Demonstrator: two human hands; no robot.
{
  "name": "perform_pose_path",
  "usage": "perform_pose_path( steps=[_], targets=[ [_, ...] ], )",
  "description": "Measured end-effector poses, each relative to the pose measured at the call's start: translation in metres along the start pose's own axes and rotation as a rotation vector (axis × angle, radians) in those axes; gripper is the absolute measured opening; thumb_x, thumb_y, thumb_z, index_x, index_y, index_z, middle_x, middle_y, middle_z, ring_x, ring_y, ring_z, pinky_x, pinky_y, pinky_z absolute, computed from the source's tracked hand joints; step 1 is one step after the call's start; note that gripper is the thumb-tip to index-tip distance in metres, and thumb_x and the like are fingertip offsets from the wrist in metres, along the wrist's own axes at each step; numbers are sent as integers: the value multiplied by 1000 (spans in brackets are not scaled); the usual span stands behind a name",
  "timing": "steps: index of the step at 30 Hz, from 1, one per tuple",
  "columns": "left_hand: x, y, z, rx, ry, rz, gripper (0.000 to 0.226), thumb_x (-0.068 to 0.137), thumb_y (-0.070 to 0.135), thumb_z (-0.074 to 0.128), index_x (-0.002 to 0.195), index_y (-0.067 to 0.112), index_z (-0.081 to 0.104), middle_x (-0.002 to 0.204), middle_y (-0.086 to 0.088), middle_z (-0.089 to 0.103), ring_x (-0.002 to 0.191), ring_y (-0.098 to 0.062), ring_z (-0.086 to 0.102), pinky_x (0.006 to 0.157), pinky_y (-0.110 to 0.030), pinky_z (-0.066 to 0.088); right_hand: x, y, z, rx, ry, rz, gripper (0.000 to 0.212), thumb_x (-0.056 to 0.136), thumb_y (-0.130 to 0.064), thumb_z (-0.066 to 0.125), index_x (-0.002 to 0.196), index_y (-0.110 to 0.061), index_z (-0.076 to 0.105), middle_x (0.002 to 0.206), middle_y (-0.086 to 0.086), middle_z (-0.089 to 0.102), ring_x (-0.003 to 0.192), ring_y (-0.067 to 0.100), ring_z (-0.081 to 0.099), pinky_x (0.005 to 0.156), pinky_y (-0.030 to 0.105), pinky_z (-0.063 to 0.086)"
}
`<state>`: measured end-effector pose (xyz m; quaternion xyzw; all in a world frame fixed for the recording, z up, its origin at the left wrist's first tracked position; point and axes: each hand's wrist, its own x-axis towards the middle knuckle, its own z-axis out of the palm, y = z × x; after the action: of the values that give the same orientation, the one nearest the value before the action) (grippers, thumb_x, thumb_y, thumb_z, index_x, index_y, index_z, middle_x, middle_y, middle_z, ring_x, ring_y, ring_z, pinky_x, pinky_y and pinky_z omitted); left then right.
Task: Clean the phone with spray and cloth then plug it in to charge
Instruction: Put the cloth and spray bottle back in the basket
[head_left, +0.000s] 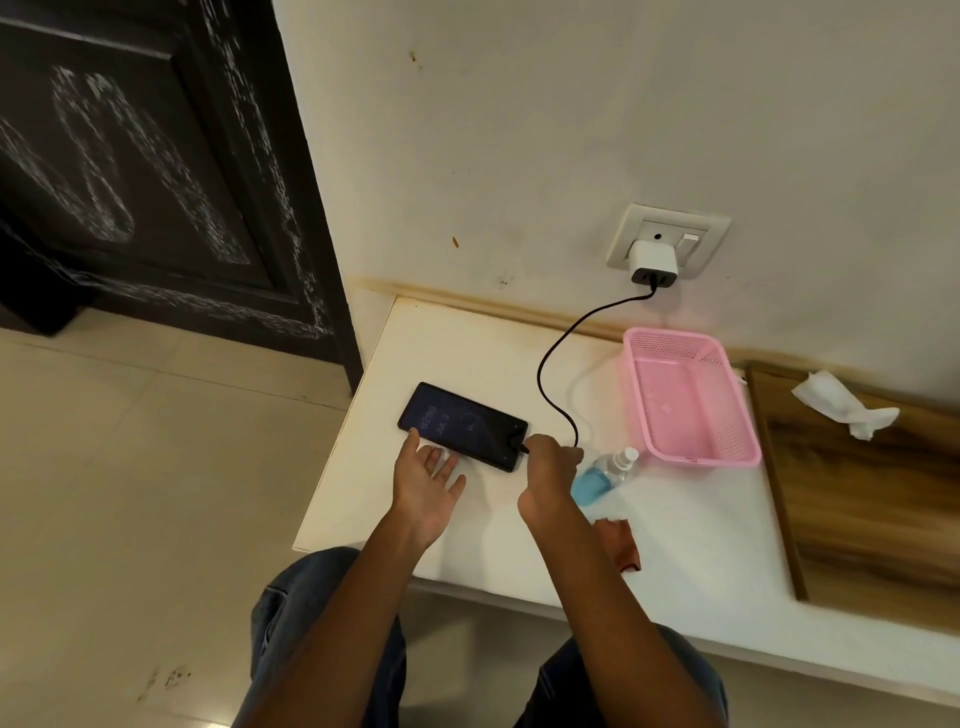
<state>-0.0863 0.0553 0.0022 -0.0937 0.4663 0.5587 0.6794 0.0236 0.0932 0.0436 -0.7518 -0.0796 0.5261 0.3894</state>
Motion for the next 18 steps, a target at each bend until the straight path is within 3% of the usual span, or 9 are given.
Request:
perform_pose_path(
  steps=[4, 8, 12, 14, 16, 18],
  targets=[
    [-3, -3, 0, 22, 4, -1, 61, 99, 47, 35, 148, 12, 26, 150, -8, 36, 138, -28, 35, 114, -47, 24, -8, 0, -10, -33, -86, -58, 58, 92, -4, 47, 144, -10, 22, 145, 14, 35, 125, 31, 42, 98, 36, 37],
    [-10, -8, 0, 61, 27, 4, 57, 100, 45, 34, 148, 17, 27, 150, -7, 36, 136, -30, 36, 110, -50, 29, -15, 1, -23, -95, -115, -116, 53, 94, -5, 45, 143, -8, 26, 138, 14, 42, 103, 25, 47, 83, 32, 39],
    [-25, -19, -1, 152, 37, 11, 45, 101, 38, 38, 140, 16, 40, 145, -8, 43, 131, -31, 43, 103, -46, 37, -27, 5, -50, -175, -269, -127, 38, 95, -4, 43, 133, -2, 43, 140, 17, 44, 127, 34, 43, 102, 37, 37],
    [-35, -29, -1, 231, 34, 6, 36, 100, 35, 40, 130, 17, 49, 139, -8, 49, 125, -30, 48, 99, -43, 41, -35, 7, -71, -150, -403, -50, 37, 99, -14, 40, 133, -1, 43, 138, 16, 46, 129, 36, 42, 102, 38, 39],
    [-42, -42, -1, 308, 32, -6, 30, 100, 33, 41, 121, 17, 54, 134, -7, 54, 120, -28, 53, 96, -41, 43, -34, 8, -96, -263, -440, -73, 38, 100, -22, 39, 129, 2, 47, 130, 18, 54, 120, 34, 52, 96, 36, 46],
    [-49, -57, 0, 386, 32, -19, 29, 100, 31, 42, 121, 16, 56, 131, -6, 57, 116, -27, 55, 94, -40, 45, -26, 4, -118, -411, -334, -214, 29, 95, -21, 51, 113, -1, 59, 107, 14, 67, 99, 29, 64, 78, 32, 53]
  ],
)
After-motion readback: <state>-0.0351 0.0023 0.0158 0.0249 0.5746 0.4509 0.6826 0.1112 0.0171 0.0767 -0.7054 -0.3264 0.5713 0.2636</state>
